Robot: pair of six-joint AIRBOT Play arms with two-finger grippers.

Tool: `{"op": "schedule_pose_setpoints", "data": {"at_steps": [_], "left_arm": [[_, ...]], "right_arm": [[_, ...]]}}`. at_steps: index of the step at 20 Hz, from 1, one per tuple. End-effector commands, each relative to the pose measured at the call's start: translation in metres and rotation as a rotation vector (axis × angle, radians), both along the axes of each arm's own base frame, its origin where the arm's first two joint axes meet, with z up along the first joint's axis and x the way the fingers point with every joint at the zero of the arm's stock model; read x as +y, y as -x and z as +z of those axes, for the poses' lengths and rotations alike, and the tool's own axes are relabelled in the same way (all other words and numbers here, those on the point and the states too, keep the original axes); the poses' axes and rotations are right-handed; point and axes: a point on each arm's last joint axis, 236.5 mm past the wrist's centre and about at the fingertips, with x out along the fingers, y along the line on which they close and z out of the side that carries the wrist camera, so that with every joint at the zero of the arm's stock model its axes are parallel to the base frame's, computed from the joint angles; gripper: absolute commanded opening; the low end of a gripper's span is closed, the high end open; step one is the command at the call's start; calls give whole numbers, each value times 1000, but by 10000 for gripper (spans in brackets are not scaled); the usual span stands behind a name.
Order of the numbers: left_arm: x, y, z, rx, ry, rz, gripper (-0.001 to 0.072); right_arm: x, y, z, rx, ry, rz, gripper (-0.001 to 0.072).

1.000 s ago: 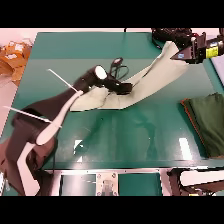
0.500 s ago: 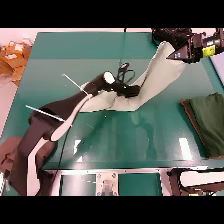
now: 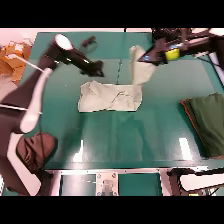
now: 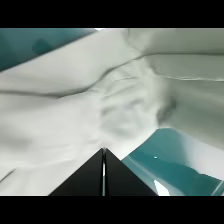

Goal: Fold the shirts.

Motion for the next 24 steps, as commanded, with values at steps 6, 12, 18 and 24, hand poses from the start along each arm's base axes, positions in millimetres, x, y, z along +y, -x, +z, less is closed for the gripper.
{"op": "schedule_pose_setpoints", "data": {"at_steps": [6,12,18,24], "left_arm": [[174,-1,94,-140,-112,214,27],[195,3,90,-117,-127,226,27],[197,0,91,-129,-129,236,27],[199,-2,90,-132,-138,246,27]], "right_arm": [[247,8,-127,-62,-33,-13,321],[200,-19,-147,16,3,-49,565],[-18,-66,-144,216,68,-189,564],[-82,-24,-239,422,149,-251,572]]}}
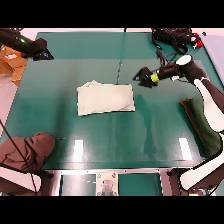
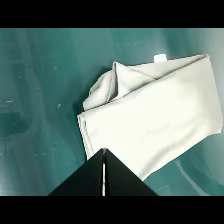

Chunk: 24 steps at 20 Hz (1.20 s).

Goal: Fold the shirts.

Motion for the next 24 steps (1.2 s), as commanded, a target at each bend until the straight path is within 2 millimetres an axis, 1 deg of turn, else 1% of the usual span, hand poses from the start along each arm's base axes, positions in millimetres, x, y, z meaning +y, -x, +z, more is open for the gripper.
{"op": "schedule_pose_setpoints", "data": {"at_steps": [1,2,4,6,8,9,10,12,13,14,15,16,17,18,19,20,21,23,24], "left_arm": [[1,-1,-1,-1,-3,5,27],[1,-1,-3,5,-2,7,27],[1,1,-11,26,1,7,27],[1,2,-17,43,3,7,27],[1,3,-18,47,3,6,27],[0,3,-18,48,3,5,27],[0,4,-18,49,3,5,27],[0,6,-19,59,2,-2,27],[0,8,-20,67,2,-6,26],[0,10,-20,73,1,-10,27],[-1,11,-21,79,1,-13,27],[-1,13,-21,83,1,-16,27],[-1,14,-21,87,0,-18,27],[-1,15,-22,91,0,-22,27],[-1,16,-22,93,-1,-25,27],[-1,17,-22,97,-1,-27,27],[-1,18,-23,102,-1,-30,27],[-2,22,-24,117,-2,-39,27],[-2,23,-24,122,-3,-42,27]], "right_arm": [[-5,34,-48,93,7,27,572],[10,41,-59,97,13,56,572],[43,55,-73,108,23,128,572],[76,59,-79,60,48,181,571],[101,56,-75,6,62,206,555],[109,54,-70,-11,60,215,388],[114,50,-62,-28,54,221,55],[120,40,-37,-48,32,222,14],[119,33,-18,-71,19,216,13],[112,22,8,-105,5,194,12],[99,9,39,-152,-6,160,12],[81,-3,70,-195,-12,119,12],[55,-13,102,-232,-18,59,12],[26,-20,130,-263,-22,-2,12],[-9,-24,157,-291,-22,-74,12],[-44,-24,178,-312,-17,-146,12],[-83,-22,197,-330,-9,-229,12],[-158,-10,222,-346,13,-385,12],[-199,2,231,-340,27,-474,12]]}}
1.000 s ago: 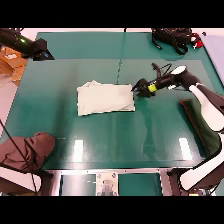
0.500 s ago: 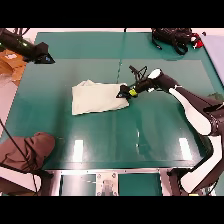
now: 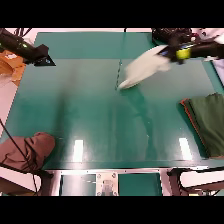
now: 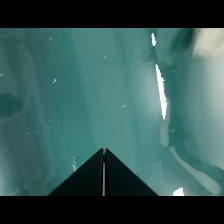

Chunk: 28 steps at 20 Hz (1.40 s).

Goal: Fold the shirts.

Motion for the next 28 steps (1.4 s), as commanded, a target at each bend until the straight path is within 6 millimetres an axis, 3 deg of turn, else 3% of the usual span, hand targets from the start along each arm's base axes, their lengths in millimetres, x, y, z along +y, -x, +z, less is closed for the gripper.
{"op": "schedule_pose_setpoints", "data": {"at_steps": [1,3,5,7,9,11,14,17,18,19,20,22,24,25,26,27,28], "left_arm": [[0,6,-2,22,-2,-14,26],[-1,7,-2,25,-1,-16,27],[-1,7,-2,25,-2,-16,27],[-1,7,-2,25,-2,-17,27],[-1,7,-2,21,-4,-22,27],[-1,7,-2,21,-4,-23,27],[-1,7,-2,21,-4,-23,27],[-1,7,-2,21,-4,-24,27],[-1,7,-2,22,-4,-24,27],[-1,7,-2,23,-4,-25,27],[-1,8,-2,23,-4,-28,26],[-3,8,-1,9,-1,-51,26],[-3,8,1,7,-1,-51,25],[-3,9,4,0,-2,-50,25],[-4,12,10,-9,0,-48,25],[-6,15,18,-23,-1,-49,25],[-8,18,26,-38,-5,-51,25]], "right_arm": [[-129,43,45,5,-6,-290,12],[-197,83,50,58,25,-470,12],[-248,133,49,138,64,-633,12],[-283,189,38,267,109,-775,12],[-302,246,20,424,146,-905,12],[-312,296,3,557,179,-1016,12],[-309,348,-29,721,180,-1099,13],[-292,398,-87,984,170,-1086,15],[-284,416,-106,1083,174,-1071,90],[-276,429,-121,1156,172,-1051,330],[-268,435,-133,1198,155,-1029,603],[-262,418,-141,1176,89,-992,616],[-260,364,-131,1026,12,-939,612],[-260,326,-120,909,-2,-899,537],[-256,286,-106,775,14,-839,173],[-249,249,-92,650,39,-780,32],[-238,214,-79,539,65,-724,29]]}}
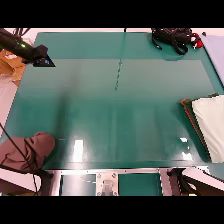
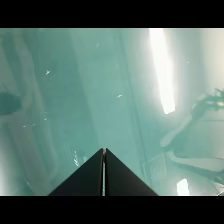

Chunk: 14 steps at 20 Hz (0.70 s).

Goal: Fold the shirts.

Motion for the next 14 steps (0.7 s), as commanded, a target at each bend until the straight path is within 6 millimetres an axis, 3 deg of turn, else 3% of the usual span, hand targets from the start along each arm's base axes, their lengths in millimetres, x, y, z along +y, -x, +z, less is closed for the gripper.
{"op": "schedule_pose_setpoints", "data": {"at_steps": [1,3,5,9,11,14], "left_arm": [[-5,12,21,-25,-6,9,25],[-8,28,27,-16,-18,29,26],[-9,52,16,27,-47,53,26],[-11,120,-37,139,-114,106,25],[-15,152,-62,185,-114,115,25],[-15,178,-83,246,-115,123,26]], "right_arm": [[40,-123,43,-358,83,236,14],[89,-161,47,-428,108,421,12],[149,-177,33,-437,84,610,13],[253,-159,-25,-388,1,885,11],[281,-150,-50,-374,-12,950,11],[302,-150,-56,-402,8,1024,12]]}}
